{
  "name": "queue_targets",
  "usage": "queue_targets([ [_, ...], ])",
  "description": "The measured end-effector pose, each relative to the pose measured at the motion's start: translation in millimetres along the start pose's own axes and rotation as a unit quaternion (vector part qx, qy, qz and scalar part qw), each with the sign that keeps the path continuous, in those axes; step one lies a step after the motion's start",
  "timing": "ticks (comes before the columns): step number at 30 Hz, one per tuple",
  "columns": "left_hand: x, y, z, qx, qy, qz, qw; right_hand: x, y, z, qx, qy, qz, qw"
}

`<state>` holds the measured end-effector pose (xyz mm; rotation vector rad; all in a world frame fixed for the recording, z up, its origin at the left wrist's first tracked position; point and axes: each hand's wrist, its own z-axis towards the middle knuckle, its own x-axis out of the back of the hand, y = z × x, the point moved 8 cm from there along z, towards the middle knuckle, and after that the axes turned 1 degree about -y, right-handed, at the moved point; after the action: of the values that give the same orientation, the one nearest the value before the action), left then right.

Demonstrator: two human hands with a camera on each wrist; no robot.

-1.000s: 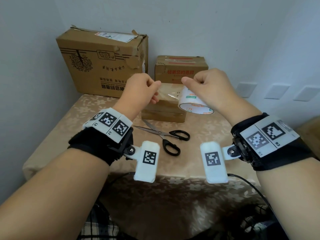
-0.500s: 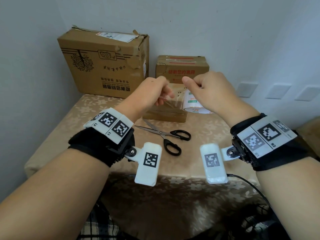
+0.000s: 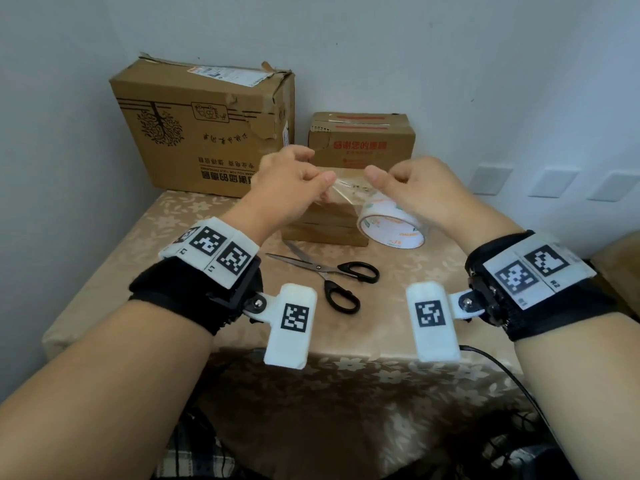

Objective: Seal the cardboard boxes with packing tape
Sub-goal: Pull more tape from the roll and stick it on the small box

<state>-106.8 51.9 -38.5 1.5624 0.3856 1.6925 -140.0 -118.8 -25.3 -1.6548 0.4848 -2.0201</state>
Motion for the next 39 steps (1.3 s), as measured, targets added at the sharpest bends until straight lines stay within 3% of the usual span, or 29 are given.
queue_targets([
  [4,-3,1,-3,-0.005,-0.039,-0.068,0.997,6,8,1,-0.014,-0.005,0.087,0.996],
  [8,-5,9,-3,-0.019,-0.037,-0.009,0.999,10,14,2,-0.015,0.006,0.093,0.996],
  [12,-8,10,-2,-0.017,-0.057,-0.028,0.998,9,18,5,-0.016,0.016,0.092,0.995],
  [19,-22,8,4,0.022,-0.048,-0.049,0.997,13,37,19,-0.043,0.056,-0.017,0.997],
  [27,-13,9,30,0.119,-0.070,-0.071,0.988,12,41,59,-0.059,-0.007,-0.063,0.996],
  [32,-19,5,38,0.128,-0.096,-0.018,0.987,7,37,71,-0.070,-0.060,-0.099,0.991],
  [36,-18,3,41,0.135,-0.102,-0.037,0.985,3,39,63,-0.072,-0.079,-0.126,0.986],
  [39,-16,-1,41,0.145,-0.090,-0.040,0.985,0,39,58,-0.068,-0.078,-0.060,0.993],
])
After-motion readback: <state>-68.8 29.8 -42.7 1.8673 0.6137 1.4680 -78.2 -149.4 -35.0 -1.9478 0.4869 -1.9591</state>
